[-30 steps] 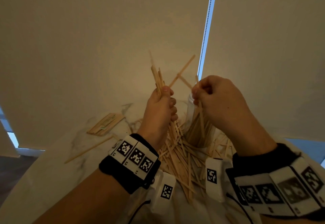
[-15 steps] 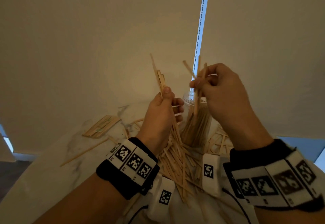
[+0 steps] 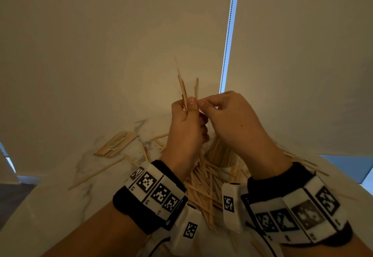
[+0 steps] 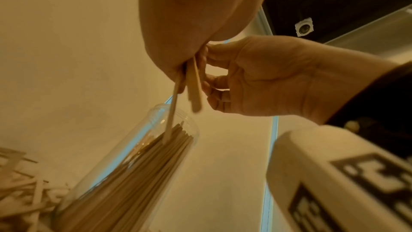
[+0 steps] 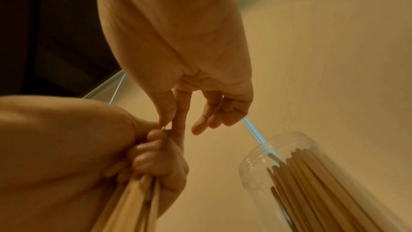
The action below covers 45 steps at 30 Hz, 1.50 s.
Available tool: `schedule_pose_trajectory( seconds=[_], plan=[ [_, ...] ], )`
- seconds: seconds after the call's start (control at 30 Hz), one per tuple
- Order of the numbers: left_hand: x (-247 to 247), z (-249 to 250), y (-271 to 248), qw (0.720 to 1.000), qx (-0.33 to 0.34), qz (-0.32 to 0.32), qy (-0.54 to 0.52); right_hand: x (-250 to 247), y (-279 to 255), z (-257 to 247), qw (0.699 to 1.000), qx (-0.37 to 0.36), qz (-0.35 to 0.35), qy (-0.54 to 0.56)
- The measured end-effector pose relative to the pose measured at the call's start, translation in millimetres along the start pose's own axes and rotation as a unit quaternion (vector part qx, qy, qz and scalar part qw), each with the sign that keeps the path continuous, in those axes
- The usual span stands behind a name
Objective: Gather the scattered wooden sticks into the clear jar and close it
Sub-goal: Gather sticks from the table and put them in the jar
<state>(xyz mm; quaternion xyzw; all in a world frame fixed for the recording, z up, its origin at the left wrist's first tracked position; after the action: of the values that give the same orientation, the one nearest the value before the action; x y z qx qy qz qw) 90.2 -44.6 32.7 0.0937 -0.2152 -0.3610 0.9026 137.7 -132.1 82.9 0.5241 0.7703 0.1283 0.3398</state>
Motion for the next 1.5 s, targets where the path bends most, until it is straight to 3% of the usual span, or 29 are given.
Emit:
schedule_pose_trajectory(
  seconds=[0.1, 0.23, 0.37, 0.5, 0.57, 0.7, 0.8, 0.9, 1.0, 1.1, 1.2, 1.37, 1.5],
  plan=[
    [3, -3, -3, 0.999, -0.01, -0.038, 0.028, -7, 4, -3, 1.0, 0.011, 0.024, 0.012],
    [16, -4, -16, 0.979, -0.007, -0.153, 0.133, -17, 5, -8, 0.993, -0.001, 0.058, 0.1],
    [21, -8, -20, 0.966, -0.016, -0.215, 0.14, -24, 9, -5, 0.996, -0.039, 0.078, 0.019],
    [19, -8, -19, 0.97, -0.044, -0.211, 0.114, -19, 7, -3, 0.993, -0.05, 0.022, -0.101],
    [17, -6, -16, 0.974, -0.046, -0.198, 0.101, -14, 4, -5, 0.993, -0.053, -0.005, -0.109],
    [-1, 1, 4, 0.992, -0.078, -0.09, -0.038, -10, 2, -6, 0.998, -0.014, -0.027, -0.064],
    [-19, 8, 24, 0.978, -0.087, 0.022, -0.186, -2, -4, 6, 0.975, 0.048, -0.166, -0.136],
    [-25, 12, 32, 0.962, -0.079, 0.065, -0.252, 13, -20, 19, 0.926, 0.095, -0.328, -0.159],
    [-22, 12, 27, 0.976, -0.054, 0.056, -0.202, 23, -20, 15, 0.947, 0.109, -0.3, -0.043],
    [-20, 12, 24, 0.991, -0.021, 0.027, -0.128, 24, -15, 9, 0.967, 0.079, -0.235, -0.066],
    [-15, 11, 21, 0.991, -0.035, -0.019, -0.131, 23, -11, 9, 0.979, 0.019, -0.176, -0.099],
    [-11, 13, 20, 0.99, -0.067, -0.084, -0.095, 28, -12, 11, 0.964, -0.038, -0.221, -0.145],
    [-32, 28, 34, 0.992, -0.071, -0.022, -0.105, 16, -14, 10, 0.934, -0.034, -0.287, -0.212]
  ],
)
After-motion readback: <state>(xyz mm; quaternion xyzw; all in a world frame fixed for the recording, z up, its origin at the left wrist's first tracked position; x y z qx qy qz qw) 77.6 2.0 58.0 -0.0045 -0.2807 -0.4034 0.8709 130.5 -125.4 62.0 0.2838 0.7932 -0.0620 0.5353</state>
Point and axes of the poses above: each hand's wrist, its own y-axis towards the middle knuckle, its own x-axis out of the palm, z = x × y, the point moved 4 cm from there along y, towards the middle knuckle, and after that the axes turned 7 degrees about z, right-handed, at the moved point
